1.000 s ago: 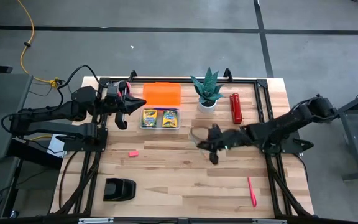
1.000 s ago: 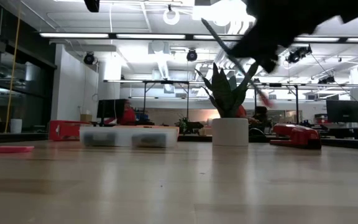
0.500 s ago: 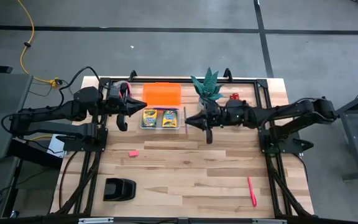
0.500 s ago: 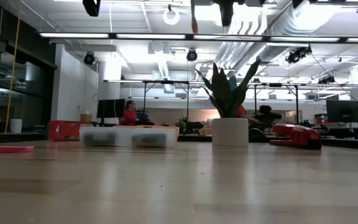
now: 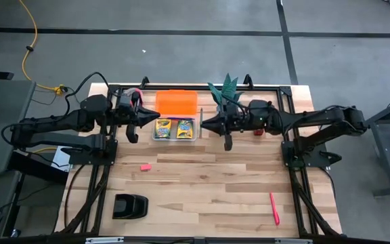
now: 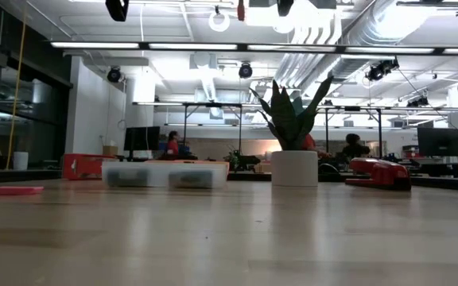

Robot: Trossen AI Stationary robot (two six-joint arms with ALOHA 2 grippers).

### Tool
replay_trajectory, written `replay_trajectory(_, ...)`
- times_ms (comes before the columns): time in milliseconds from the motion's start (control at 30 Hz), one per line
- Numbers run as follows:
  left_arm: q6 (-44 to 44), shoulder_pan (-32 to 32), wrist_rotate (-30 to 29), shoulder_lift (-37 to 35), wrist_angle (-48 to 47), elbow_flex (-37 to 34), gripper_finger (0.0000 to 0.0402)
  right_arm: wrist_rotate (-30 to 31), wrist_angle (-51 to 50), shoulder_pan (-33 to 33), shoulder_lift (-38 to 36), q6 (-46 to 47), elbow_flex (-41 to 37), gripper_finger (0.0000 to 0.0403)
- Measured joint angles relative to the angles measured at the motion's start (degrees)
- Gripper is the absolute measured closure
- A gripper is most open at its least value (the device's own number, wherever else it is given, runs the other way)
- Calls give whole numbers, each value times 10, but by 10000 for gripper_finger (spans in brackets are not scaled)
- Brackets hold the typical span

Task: Pack school essentials
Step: Put the light blue pencil into the orange supply box

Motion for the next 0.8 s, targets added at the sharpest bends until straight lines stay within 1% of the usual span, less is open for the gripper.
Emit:
replay_trajectory(100, 0, 0, 0, 12, 6, 0, 401, 0, 1, 0, 0, 5, 0, 403)
replay_trajectory(200, -2, -1, 2, 35, 33, 0, 399, 0, 12, 0, 5, 5, 0, 403)
replay_trajectory(300, -15, -6, 8, 77, 63, 0, 383, 0, 23, 0, 19, 10, 0, 403)
replay_trajectory(400, -33, -13, 11, 125, 94, 0, 353, 0, 44, 0, 35, 11, 0, 403)
replay_trajectory(567, -60, -30, 11, 202, 122, 10, 288, 0, 89, 0, 63, 24, 0, 403)
replay_trajectory(700, -61, -43, 11, 242, 168, 20, 245, 7, 89, 0, 66, 24, 0, 403)
replay_trajectory(800, -61, -50, 10, 265, 186, 29, 225, 14, 96, 0, 66, 22, 0, 403)
